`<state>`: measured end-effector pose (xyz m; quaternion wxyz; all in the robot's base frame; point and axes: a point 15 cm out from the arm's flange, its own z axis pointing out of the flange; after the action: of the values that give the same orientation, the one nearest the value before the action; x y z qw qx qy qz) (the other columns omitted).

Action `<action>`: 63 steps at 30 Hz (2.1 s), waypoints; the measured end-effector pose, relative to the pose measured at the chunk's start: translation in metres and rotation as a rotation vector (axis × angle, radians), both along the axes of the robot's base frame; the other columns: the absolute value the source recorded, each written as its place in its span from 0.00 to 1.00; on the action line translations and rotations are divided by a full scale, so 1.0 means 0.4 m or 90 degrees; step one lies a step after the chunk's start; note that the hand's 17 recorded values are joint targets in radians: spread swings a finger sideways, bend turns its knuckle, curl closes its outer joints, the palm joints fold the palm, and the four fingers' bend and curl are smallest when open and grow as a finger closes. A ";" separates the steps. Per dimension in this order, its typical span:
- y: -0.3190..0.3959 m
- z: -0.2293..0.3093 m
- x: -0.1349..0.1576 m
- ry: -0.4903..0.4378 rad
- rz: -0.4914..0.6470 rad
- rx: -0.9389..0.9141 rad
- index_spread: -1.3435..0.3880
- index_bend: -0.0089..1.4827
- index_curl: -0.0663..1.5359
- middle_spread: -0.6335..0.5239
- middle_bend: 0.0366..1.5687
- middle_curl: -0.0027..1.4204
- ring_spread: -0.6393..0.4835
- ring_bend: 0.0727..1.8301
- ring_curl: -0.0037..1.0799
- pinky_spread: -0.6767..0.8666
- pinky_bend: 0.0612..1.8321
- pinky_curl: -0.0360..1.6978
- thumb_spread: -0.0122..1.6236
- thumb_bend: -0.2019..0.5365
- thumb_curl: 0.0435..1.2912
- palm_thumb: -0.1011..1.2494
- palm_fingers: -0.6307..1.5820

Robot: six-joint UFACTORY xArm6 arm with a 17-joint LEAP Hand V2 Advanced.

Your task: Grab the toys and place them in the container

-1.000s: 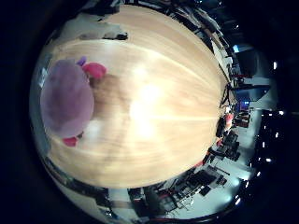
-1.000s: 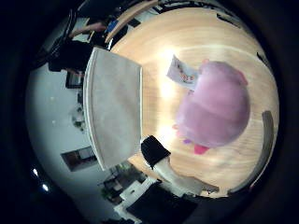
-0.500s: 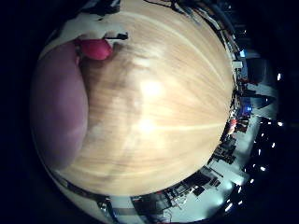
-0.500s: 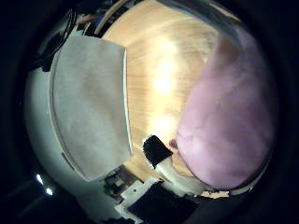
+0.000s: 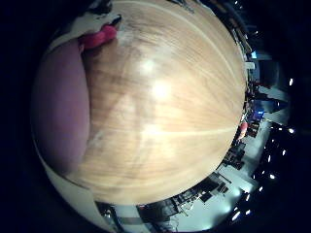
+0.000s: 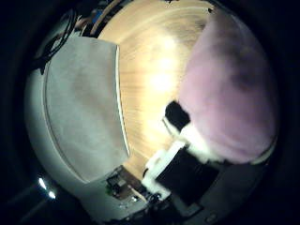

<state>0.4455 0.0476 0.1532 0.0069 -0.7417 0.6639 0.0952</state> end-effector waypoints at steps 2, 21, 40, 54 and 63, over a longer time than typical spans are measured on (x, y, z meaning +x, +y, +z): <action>-0.009 0.001 0.001 0.001 -0.010 -0.001 0.51 0.14 0.22 0.27 0.33 0.36 0.27 0.62 0.36 0.19 0.75 0.10 0.68 0.61 0.28 0.80 0.78; -0.091 0.196 0.019 -0.043 -0.032 -0.010 0.47 0.22 0.34 0.20 0.42 0.44 0.26 0.63 0.41 0.07 0.67 0.17 0.57 0.43 0.30 0.92 0.81; 0.115 0.574 0.099 -0.144 0.036 0.004 0.46 0.17 0.42 0.20 0.41 0.47 0.26 0.63 0.42 0.04 0.61 0.20 0.56 0.27 0.32 0.99 0.81; 0.518 0.639 -0.033 -0.163 0.218 0.035 0.45 0.14 0.46 0.19 0.41 0.48 0.26 0.62 0.43 0.03 0.59 0.21 0.56 0.26 0.33 0.98 0.81; 0.698 0.644 -0.141 -0.155 0.309 0.043 0.45 0.13 0.48 0.19 0.40 0.49 0.26 0.63 0.43 0.03 0.59 0.22 0.56 0.26 0.34 0.98 0.81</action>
<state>0.3892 0.3268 0.4109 0.0888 -0.8844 0.4574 0.0262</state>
